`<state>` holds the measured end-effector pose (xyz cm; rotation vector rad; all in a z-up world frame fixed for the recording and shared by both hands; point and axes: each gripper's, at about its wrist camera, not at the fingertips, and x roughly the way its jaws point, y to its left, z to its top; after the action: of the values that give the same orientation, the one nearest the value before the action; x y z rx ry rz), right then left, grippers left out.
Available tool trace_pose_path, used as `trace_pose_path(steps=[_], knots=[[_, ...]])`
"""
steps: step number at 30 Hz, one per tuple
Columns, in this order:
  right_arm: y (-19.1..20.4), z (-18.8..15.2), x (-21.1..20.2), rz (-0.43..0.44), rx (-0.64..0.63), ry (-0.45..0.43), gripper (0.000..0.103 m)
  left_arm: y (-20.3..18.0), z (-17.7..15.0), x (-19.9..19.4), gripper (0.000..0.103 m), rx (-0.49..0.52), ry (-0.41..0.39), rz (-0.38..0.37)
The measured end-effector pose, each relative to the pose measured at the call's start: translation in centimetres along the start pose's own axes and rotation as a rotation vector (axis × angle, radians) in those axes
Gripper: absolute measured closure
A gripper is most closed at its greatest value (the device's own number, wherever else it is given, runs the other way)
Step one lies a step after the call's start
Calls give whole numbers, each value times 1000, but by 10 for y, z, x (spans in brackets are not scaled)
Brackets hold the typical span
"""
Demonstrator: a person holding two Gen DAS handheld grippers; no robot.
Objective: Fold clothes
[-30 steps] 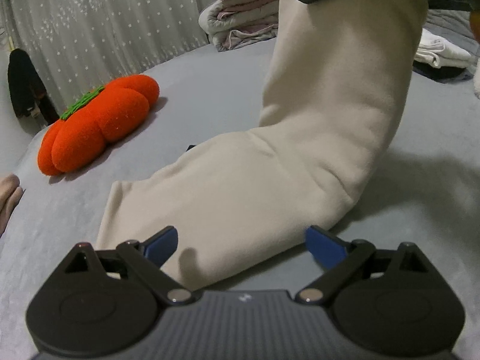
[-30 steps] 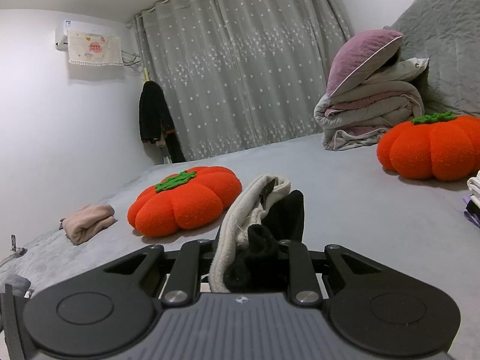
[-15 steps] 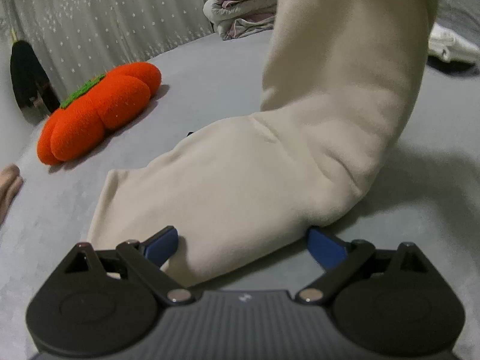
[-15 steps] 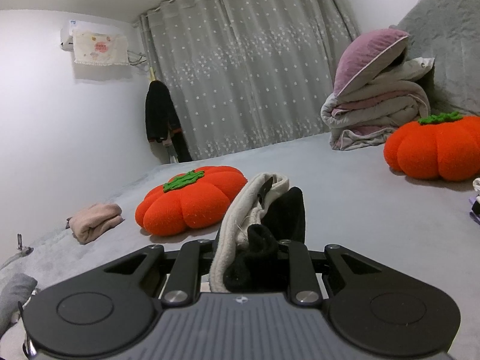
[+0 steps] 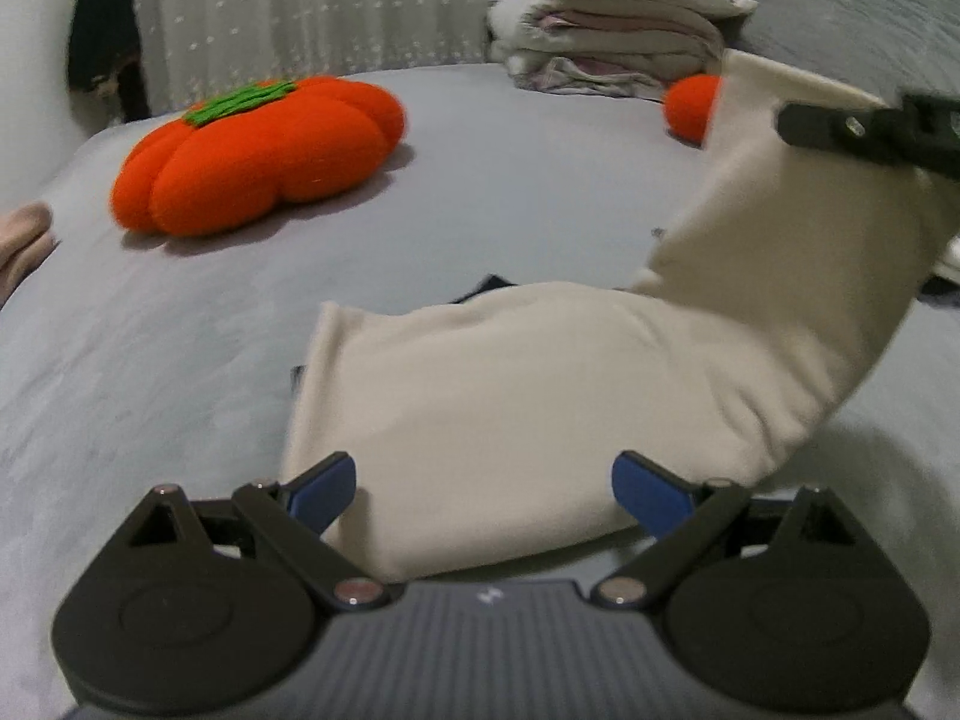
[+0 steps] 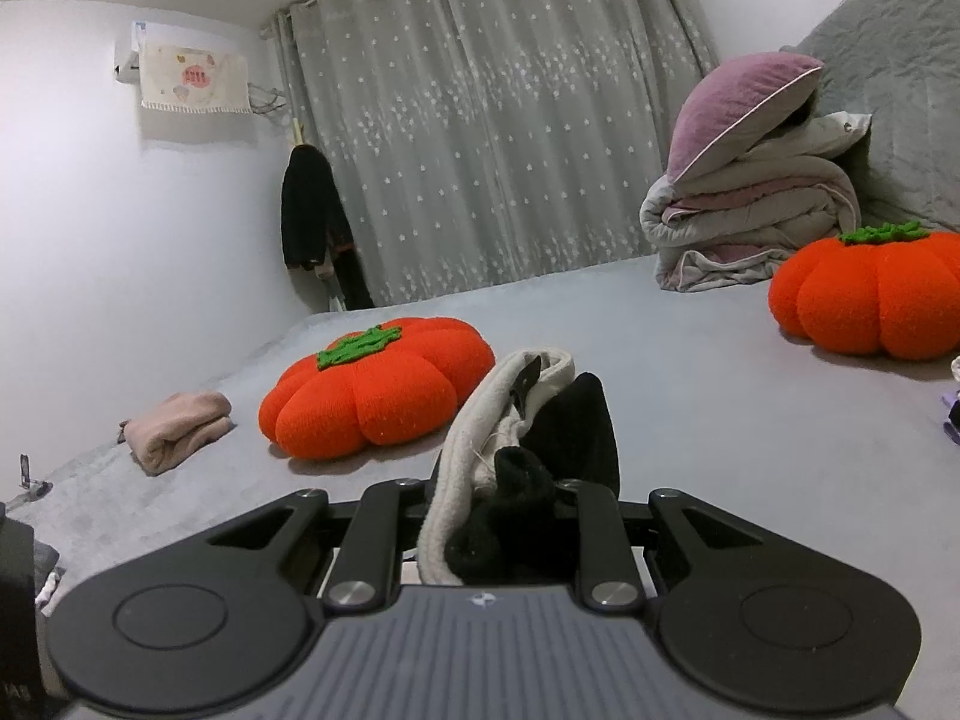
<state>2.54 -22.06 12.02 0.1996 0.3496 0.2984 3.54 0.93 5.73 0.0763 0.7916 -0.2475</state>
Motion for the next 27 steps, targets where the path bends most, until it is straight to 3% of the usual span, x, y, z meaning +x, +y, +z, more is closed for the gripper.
trace_pose_path(steps=[6, 17, 27], knots=[[19, -1, -4, -4, -61, -5, 82, 47, 11, -13, 6, -161, -31, -5], [72, -14, 17, -55, -190, 18, 82, 109, 32, -32, 5, -319, -146, -36], [113, -33, 53, -90, -239, 47, 82, 144, 33, -26, 5, -431, -139, -60]])
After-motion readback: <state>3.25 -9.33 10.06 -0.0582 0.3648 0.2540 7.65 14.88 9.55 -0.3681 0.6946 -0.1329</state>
